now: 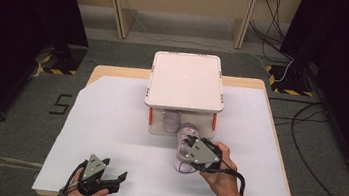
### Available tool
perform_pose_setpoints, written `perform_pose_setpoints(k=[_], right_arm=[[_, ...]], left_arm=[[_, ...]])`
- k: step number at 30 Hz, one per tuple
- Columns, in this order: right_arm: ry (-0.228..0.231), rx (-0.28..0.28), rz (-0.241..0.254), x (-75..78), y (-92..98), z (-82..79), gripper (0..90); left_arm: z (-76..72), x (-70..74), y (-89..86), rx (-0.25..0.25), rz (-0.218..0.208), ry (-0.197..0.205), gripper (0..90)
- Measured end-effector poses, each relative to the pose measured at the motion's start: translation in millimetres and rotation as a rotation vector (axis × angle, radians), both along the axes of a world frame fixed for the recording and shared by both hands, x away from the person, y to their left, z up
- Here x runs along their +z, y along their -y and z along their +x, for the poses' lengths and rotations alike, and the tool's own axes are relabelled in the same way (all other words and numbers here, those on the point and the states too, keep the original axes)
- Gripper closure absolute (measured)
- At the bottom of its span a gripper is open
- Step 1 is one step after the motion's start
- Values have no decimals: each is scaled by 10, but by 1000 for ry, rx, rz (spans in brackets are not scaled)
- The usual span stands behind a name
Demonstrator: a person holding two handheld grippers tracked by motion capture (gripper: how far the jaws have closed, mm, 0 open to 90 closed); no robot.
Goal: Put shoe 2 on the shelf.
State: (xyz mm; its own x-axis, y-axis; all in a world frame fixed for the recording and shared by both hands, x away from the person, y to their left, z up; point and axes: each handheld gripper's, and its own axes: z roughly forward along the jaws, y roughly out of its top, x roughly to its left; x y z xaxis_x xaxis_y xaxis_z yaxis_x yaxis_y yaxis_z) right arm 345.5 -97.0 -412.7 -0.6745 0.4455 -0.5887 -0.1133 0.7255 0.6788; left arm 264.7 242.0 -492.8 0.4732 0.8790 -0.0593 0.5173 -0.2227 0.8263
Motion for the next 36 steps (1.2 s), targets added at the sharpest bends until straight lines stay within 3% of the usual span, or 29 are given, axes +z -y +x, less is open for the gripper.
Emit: perform_pose_setpoints(k=[6,15,23,31,36], right_arm=[[58,-41,-24,-66,34,291,853],[84,-68,-50,-205,-23,578,852],[82,-83,-54,-332,-73,732,851],[109,-100,-68,-403,-78,837,850],[136,-106,-122,-465,-79,902,848]], left_arm=[[3,-8,8,-2,4,-3,199],[-1,-8,-6,0,4,-5,199],[-2,-9,-2,-3,3,-6,199],[-5,-20,9,-5,4,-12,199],[-6,-17,11,-6,7,-11,199]])
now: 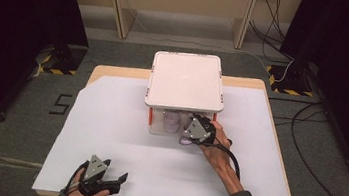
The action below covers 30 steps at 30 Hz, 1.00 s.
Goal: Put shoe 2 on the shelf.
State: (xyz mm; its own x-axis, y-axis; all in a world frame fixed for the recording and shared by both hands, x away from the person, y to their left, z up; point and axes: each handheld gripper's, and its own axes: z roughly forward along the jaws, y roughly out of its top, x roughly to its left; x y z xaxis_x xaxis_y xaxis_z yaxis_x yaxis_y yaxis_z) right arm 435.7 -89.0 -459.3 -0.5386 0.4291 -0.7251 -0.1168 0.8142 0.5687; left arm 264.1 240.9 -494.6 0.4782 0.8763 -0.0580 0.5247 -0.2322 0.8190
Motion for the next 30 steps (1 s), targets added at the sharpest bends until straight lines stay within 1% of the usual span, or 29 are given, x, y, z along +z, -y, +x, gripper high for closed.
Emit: perform_pose_setpoints(k=[4,5,8,9,10,11,12,13,14,15,16,17,18,19,20,21,23,25,26,27,30], right_arm=[[-17,-10,-1,-40,17,24,837],[-20,-15,-8,-51,10,12,828],[-9,-8,-30,-59,-9,-7,811],[-12,-12,-24,-53,-9,-9,793],[-18,-18,-10,-44,-6,-13,744],[-18,-18,-10,-44,-6,-13,744],[-31,-26,45,-5,7,-30,692],[-31,-26,45,-5,7,-30,692],[-31,-32,56,18,14,-55,674],[-47,-38,93,72,37,-121,584],[-47,-38,93,72,37,-121,584],[-70,-41,168,127,88,-201,531],[-87,-44,209,153,123,-244,515],[-102,-48,240,167,149,-277,499],[-102,-48,240,167,149,-277,499],[-136,-50,295,205,211,-367,467],[-192,-34,380,204,255,-439,450],[-261,-41,437,178,265,-503,426],[-283,-40,448,158,262,-530,421],[-292,-39,452,138,256,-548,413],[-326,-81,429,46,221,-611,373]], left_arm=[[0,-2,-9,2,-2,2,199],[-2,-1,-6,2,-2,1,199],[-1,1,-1,1,1,2,199],[-2,-1,2,-2,0,2,199],[-6,-1,3,-4,5,1,199],[-6,-1,3,-4,5,1,199],[-8,2,5,-3,7,3,199],[-8,2,5,-3,7,3,199],[-8,2,6,-2,5,5,199],[-7,-2,3,-3,6,2,199],[-7,-2,3,-3,6,2,199],[-7,-3,3,-3,5,2,199],[-7,-1,4,-1,5,2,199],[-6,0,6,-3,7,3,199],[-6,0,6,-3,7,3,199],[-10,2,13,-8,10,3,199],[-14,11,20,-9,10,8,199],[-16,10,24,-11,6,7,199],[-17,9,23,-11,7,6,199],[-18,8,22,-11,8,8,199],[-19,13,22,-11,7,9,199]])
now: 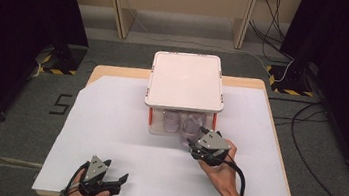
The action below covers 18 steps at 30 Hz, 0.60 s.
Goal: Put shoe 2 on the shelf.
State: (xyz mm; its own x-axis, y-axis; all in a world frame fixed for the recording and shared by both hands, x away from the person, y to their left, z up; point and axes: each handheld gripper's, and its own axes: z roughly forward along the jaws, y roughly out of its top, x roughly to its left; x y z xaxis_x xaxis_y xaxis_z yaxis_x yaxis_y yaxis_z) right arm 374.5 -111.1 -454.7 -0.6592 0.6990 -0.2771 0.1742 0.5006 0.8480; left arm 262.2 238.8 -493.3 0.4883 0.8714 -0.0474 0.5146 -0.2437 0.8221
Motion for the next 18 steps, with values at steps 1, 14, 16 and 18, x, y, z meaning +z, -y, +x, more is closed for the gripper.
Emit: perform_pose_setpoints(k=[1,14,16,18], right_arm=[[0,0,0,0,0,0,373],[-103,-25,-65,-305,-107,11,318],[-106,-37,-75,-321,-107,41,323],[-114,-41,-75,-335,-99,61,324]], left_arm=[[0,0,0,0,0,0,199],[-2,-6,8,-4,4,-1,199],[2,-10,9,-3,2,-3,199],[-1,-7,10,-4,4,-2,199]])
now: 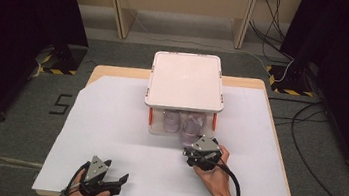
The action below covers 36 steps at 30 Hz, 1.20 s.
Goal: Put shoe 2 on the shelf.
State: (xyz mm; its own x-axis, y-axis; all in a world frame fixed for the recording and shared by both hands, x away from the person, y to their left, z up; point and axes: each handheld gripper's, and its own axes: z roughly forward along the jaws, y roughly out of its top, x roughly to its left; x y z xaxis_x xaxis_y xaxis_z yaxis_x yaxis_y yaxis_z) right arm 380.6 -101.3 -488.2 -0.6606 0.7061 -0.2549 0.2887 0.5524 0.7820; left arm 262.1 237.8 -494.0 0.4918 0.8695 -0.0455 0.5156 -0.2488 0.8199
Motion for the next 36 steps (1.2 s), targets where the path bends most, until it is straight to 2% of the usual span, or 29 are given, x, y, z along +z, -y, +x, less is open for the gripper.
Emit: perform_pose_setpoints(k=[3,5,8,15,17,23,28,32,36], right_arm=[[-17,-17,9,-16,8,19,339],[-7,-16,-2,-13,18,35,332],[-25,-18,10,-9,44,51,337],[-34,-39,-16,22,96,38,348],[-17,-53,-37,39,149,50,359],[-10,-85,-36,37,233,108,367],[-5,-89,-29,31,219,138,388],[3,-90,-44,-6,180,187,405],[11,-99,-32,-23,157,237,426]], left_arm=[[2,-1,0,0,-4,1,199],[-1,1,-5,-1,2,1,199],[0,4,-6,2,0,2,199],[-3,1,-6,-1,0,1,199],[-3,4,-5,1,0,3,199],[-1,-1,4,0,2,1,199],[2,-9,9,1,0,-2,199],[-1,-9,13,-2,4,-3,199],[1,-13,10,-3,2,-7,199]])
